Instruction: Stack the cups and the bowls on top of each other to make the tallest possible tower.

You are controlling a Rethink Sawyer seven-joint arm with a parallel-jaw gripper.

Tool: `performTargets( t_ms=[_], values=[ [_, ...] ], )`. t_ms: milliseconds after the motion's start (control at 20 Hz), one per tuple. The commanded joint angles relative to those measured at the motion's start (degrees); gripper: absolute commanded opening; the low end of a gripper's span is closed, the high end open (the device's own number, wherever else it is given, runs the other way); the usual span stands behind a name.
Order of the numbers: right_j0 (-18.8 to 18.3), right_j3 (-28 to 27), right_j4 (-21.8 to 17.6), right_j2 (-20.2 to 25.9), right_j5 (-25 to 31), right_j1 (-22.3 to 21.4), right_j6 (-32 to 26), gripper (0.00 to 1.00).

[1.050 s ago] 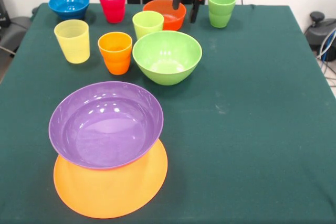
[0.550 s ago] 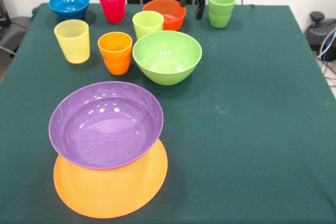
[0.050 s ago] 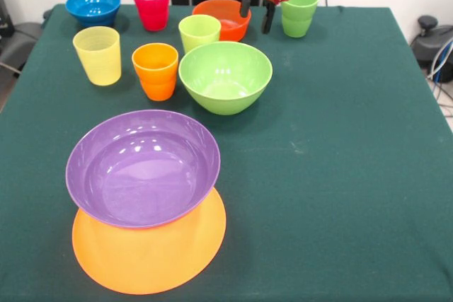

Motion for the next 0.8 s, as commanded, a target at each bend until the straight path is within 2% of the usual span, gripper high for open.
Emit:
performTargets(
  t_ms=[50, 250, 800],
  values=[
    [-0.9, 3.6, -2.0, 7.4, -6.5, 5.3, 5.9, 1.0],
    [-0.8, 3.9, -2.0, 7.3, -7.6, 6.0, 5.7, 1.0],
    [-1.4, 4.1, -2.2, 6.8, -6.3, 5.1, 4.6, 1.0]
  ],
)
